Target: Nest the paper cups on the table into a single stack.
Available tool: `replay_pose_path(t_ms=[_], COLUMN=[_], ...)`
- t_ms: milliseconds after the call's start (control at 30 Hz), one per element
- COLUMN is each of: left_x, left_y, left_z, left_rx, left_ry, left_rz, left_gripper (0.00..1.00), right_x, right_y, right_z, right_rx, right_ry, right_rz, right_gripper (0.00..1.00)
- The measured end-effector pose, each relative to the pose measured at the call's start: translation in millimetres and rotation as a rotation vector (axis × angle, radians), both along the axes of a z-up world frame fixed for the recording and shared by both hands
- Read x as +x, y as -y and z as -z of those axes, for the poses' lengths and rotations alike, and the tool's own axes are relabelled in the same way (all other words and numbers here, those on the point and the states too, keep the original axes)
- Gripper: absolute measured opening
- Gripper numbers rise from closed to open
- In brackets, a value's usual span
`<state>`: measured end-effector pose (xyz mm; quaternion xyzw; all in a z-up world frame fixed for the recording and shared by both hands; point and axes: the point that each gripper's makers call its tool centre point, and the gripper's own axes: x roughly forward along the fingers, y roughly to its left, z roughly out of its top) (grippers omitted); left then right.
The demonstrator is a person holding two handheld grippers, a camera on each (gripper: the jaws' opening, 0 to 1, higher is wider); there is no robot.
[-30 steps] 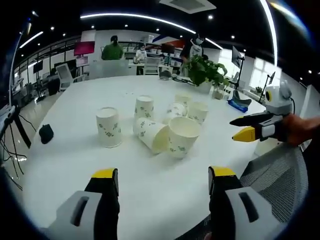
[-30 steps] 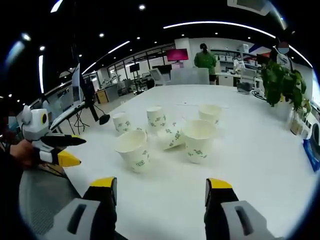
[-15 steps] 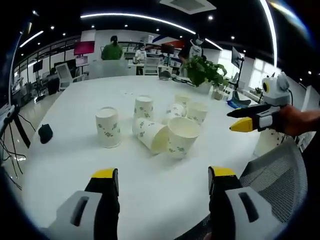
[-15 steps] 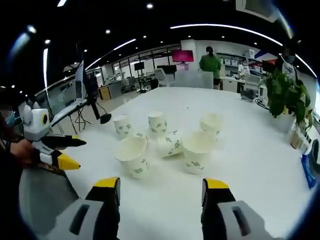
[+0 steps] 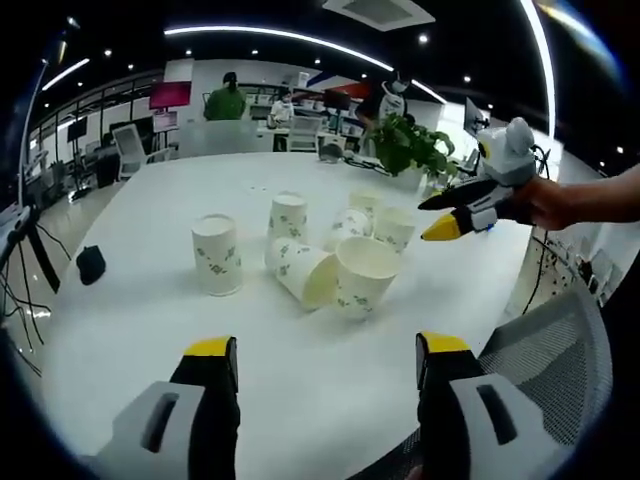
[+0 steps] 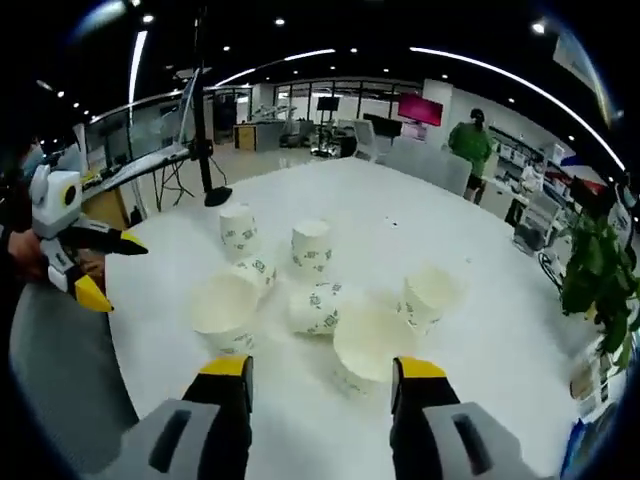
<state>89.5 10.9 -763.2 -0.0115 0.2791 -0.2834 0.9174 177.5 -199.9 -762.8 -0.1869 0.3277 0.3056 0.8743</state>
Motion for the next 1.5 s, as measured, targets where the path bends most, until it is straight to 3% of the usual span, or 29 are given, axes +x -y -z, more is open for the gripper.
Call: replay_pose_path(t_ms=[133, 367, 467, 567, 633, 900, 1167, 1333, 1500], left_x=[1.3, 2.9, 3.1, 3.8, 4.4, 4.8, 3.4, 1.9, 1.7], left_y=[-1.7, -4.8, -5.4, -7.0, -8.0, -7.9, -5.5, -2.8, -1.1], left_z=[1.7, 2.3, 2.4, 3.4, 4.6, 8.4, 7.3, 5.9, 4.8], left_rx=[-0.003, -0.012, -0.015, -0.015, -0.016, -0.008, 0.002, 0.001, -0.005], left_ry=[0.0, -0.002, -0.003, -0.004, -0.006, -0.01, -0.005, -0.003, 0.001], left_rz=[-0.004, -0.018, -0.021, -0.026, -0.027, -0.02, -0.012, -0.001, 0.007], left_gripper=[0.71, 0.71, 0.71, 0.71, 0.7, 0.7, 0.71, 0.71, 0.71], right_x=[11.6, 13.9, 11.8, 12.4, 14.9, 8.0, 1.4, -3.6, -9.3], right_y=[-1.4, -1.1, -4.1, -5.6, -5.4, -4.4, 1.1, -4.3, -20.7], right_z=[9.2, 39.1, 45.2, 50.6, 55.0, 46.1, 30.7, 12.6, -18.0], right_rx=[-0.029, -0.196, -0.266, -0.302, -0.304, -0.279, -0.326, -0.352, -0.352], right_ry=[-0.035, -0.134, -0.134, -0.137, -0.141, -0.142, -0.093, -0.052, -0.015], right_rz=[-0.038, -0.155, -0.212, -0.225, -0.226, -0.23, -0.326, -0.405, -0.456], right_gripper=[0.48, 0.44, 0.33, 0.16, 0.0, 0.0, 0.0, 0.0, 0.0])
